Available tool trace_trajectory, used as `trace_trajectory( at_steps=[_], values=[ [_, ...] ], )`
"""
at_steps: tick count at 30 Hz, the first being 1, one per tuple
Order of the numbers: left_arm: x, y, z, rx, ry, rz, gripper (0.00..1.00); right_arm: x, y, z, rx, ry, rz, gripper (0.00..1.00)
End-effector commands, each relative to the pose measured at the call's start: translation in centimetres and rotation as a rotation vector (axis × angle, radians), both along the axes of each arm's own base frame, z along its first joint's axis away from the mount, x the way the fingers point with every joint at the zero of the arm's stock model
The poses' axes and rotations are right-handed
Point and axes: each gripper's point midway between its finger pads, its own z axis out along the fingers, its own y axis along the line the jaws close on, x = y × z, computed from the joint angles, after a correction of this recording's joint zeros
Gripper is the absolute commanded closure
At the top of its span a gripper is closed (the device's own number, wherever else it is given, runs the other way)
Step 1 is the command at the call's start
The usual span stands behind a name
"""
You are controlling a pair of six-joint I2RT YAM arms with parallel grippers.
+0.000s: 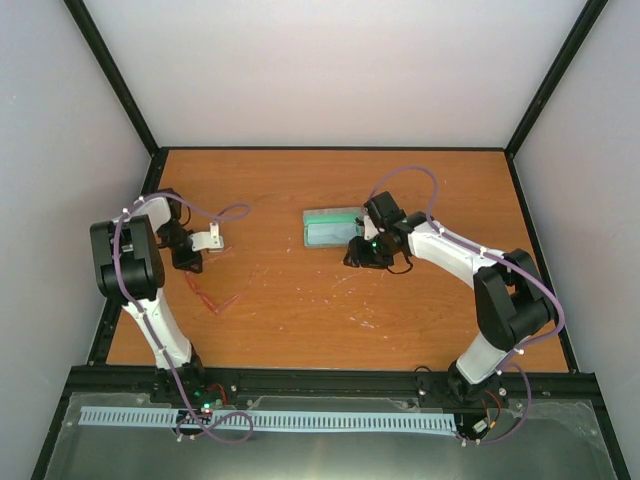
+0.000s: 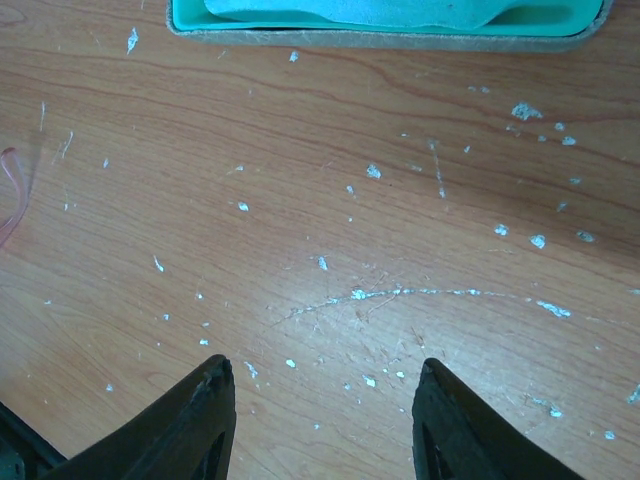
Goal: Organize the sunglasses
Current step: Pick up the sunglasses from the center of the board.
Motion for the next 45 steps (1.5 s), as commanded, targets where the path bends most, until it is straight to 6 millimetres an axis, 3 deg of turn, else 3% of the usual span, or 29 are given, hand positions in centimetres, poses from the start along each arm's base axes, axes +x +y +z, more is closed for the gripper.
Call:
trace_trajectory(
  at_steps=[1, 6, 11, 14, 17, 21, 25, 33, 36, 40, 45],
  values=[
    [1.4, 0.3, 0.4, 0.018, -0.035, -0.008, 0.79, -0.2, 0.2, 0.3, 0.006, -0.009, 0.004, 0.52],
    [1.9, 0.0, 1.2, 0.006, -0.057, 0.008, 0.91, -0.1, 0.3, 0.6, 0.009, -0.014, 0.006, 0.52],
    [4.3, -2.4, 4.5, -0.152, -0.1, 0.131, 0.99, 0.7, 0.4, 1.4, 0.013, -0.047, -0.01, 0.53],
    [6.0, -5.1, 8.2, -0.336, -0.123, 0.224, 0.99, 1.7, 0.9, 2.7, 0.057, -0.087, -0.04, 0.52],
    [7.1, -8.1, 13.2, -0.56, -0.173, 0.268, 0.99, 2.6, 1.2, 3.7, 0.148, -0.108, -0.074, 0.51],
    [7.4, -11.9, 19.5, -0.838, -0.237, 0.25, 0.99, 3.9, -0.4, 4.7, 0.329, -0.101, -0.163, 0.49],
    [6.0, -16.4, 24.7, -1.05, -0.288, 0.114, 0.99, 5.1, -1.4, 8.0, 0.686, -0.085, -0.145, 0.47],
    [0.7, -25.0, 32.2, -1.188, -0.58, -0.365, 0.99, 5.4, 1.2, 12.7, 0.924, 0.015, 0.046, 0.47],
    [-1.0, -26.7, 34.3, -1.213, -0.7, -0.506, 0.99, 5.1, 1.4, 15.1, 0.989, -0.002, 0.08, 0.45],
    [-2.9, -27.8, 36.4, -1.294, -0.736, -0.624, 0.99, 4.2, 1.8, 17.5, 1.022, -0.044, 0.151, 0.41],
    [-4.3, -28.8, 38.1, -1.367, -0.759, -0.71, 0.98, 1.9, 4.4, 20.0, 1.023, -0.142, 0.315, 0.42]
  ],
)
